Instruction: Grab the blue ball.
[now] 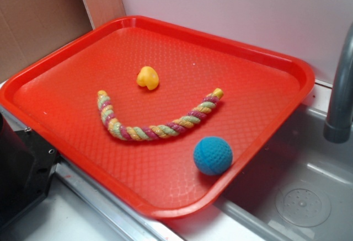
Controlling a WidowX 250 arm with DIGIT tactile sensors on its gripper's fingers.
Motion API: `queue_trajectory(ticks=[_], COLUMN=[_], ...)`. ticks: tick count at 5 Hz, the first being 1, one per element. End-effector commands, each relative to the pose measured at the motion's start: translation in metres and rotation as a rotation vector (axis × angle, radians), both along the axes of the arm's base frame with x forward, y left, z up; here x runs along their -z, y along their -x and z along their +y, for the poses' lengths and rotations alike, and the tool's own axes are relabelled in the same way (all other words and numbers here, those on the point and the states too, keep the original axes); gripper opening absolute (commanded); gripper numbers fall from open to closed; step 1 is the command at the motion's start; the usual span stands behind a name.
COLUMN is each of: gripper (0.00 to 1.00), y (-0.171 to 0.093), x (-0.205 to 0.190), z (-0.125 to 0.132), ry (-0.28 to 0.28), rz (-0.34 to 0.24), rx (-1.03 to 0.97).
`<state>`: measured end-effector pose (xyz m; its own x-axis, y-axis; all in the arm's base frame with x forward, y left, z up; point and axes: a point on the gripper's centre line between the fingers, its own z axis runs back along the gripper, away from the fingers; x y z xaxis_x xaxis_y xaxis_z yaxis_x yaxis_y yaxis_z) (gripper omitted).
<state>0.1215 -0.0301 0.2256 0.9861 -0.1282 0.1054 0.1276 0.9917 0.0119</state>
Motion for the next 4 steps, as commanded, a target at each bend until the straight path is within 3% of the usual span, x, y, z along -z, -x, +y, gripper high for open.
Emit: queue_trajectory(ticks=[1,2,3,4], gripper=[1.0,1.0,1.0,1.0], y=[-0.021,-0.033,-0.05,-0.055], x=[0.022,0.043,0.068,0.085], z=[-0.027,-0.049,-0.066,-0.084], ry=[0.047,0.076,0.163,0.177], rz=[-0.105,-0.149,-0.173,-0.192], rx=[0.413,0.622,0.836,0.954])
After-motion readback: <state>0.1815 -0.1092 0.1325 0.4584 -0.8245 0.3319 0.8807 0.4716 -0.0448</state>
